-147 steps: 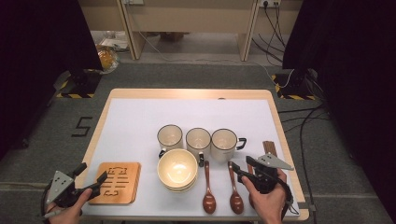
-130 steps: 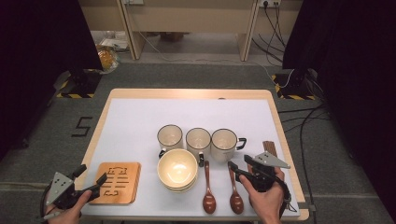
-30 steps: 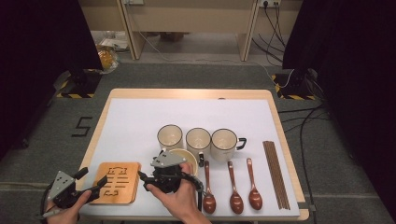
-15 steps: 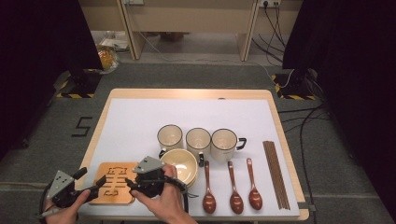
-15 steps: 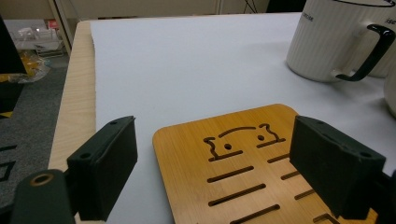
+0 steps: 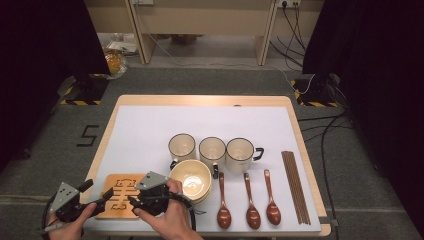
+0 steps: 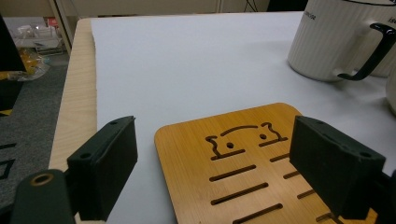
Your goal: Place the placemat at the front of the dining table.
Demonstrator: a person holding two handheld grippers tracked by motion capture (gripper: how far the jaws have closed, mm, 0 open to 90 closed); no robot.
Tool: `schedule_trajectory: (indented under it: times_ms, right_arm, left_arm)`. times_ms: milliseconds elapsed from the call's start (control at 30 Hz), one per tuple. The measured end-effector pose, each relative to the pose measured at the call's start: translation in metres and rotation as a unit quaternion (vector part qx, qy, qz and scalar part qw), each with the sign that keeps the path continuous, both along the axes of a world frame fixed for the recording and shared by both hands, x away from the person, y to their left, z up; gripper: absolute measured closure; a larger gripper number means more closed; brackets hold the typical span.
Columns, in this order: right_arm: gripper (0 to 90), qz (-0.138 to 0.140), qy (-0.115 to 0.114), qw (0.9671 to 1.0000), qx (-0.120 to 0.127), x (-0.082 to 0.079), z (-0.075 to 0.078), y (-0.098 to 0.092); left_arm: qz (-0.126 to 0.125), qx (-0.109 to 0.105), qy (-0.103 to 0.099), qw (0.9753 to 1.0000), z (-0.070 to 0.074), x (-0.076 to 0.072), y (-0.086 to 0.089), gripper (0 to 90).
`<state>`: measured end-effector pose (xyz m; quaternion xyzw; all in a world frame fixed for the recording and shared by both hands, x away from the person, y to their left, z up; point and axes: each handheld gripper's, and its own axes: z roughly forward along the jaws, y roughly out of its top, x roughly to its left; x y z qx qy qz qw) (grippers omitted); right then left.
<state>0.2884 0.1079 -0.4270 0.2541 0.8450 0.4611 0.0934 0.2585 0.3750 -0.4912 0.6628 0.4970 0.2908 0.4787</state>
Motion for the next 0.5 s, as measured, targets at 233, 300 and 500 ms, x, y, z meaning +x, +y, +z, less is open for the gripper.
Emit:
schedule_trajectory:
  times_ms: [233, 300, 500]
  right_arm:
    - [36.7, 0.002, 0.006, 1.0000, -0.003, 0.0003, -0.0051, 0.0040]
    - [36.7, 0.002, 0.007, 1.0000, -0.002, 0.0009, -0.0058, 0.0044]
    - [36.7, 0.004, 0.004, 1.0000, -0.006, 0.0010, -0.0079, 0.0058]
  left_arm:
    - [0.000, 0.001, 0.002, 1.0000, -0.0004, 0.0001, 0.0004, 14.6]
    - [0.000, 0.002, 0.002, 1.0000, -0.0003, 0.0002, 0.0003, 14.6]
    - [-0.002, 0.000, 0.003, 1.0000, -0.0008, 0.0003, 0.0000, 14.6]
